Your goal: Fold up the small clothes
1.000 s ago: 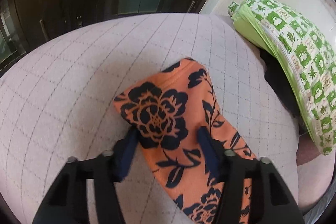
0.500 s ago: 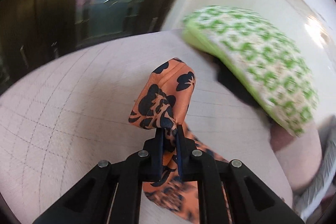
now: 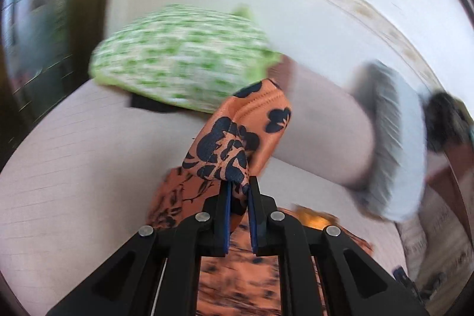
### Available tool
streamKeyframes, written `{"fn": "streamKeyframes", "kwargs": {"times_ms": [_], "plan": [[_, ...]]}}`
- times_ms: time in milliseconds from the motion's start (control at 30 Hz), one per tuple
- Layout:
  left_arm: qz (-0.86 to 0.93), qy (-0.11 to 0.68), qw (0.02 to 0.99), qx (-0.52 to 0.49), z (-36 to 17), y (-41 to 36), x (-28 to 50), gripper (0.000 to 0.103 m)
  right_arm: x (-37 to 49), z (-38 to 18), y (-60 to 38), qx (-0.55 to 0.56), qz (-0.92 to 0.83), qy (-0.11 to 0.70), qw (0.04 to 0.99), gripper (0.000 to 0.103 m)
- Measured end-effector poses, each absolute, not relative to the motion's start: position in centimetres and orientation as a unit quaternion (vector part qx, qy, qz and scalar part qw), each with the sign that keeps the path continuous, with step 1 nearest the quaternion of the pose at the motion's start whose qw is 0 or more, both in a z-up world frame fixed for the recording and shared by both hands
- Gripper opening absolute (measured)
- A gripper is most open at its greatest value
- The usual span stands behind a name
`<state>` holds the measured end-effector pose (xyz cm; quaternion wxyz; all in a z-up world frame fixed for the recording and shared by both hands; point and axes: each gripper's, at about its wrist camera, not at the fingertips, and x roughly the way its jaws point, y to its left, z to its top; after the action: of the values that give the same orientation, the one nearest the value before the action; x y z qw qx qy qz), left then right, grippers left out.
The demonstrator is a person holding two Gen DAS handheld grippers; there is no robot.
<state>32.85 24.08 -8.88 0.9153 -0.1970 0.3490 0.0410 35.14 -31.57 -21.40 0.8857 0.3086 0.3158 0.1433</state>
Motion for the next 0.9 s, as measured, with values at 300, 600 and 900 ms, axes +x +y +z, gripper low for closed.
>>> {"fn": "streamKeyframes", "kwargs": {"times_ms": [300, 600, 900], "plan": [[-0.091, 0.382, 0.908, -0.144, -8.7, 4.9, 34.9, 0.009, 34.0, -21.0, -36.1, 0.353, 0.137, 0.299, 0.876, 0.038], [-0.149, 0.470, 0.858, -0.146, -17.9, -7.5, 35.8, 0.010, 34.0, -22.2, -39.5, 0.393, 0.144, 0.312, 0.853, 0.039], [-0.175, 0.488, 0.841, -0.153, -19.6, -5.0, 32.3, 0.048, 35.5, -24.3, -37.4, 0.417, 0.181, 0.364, 0.813, 0.068]]}}
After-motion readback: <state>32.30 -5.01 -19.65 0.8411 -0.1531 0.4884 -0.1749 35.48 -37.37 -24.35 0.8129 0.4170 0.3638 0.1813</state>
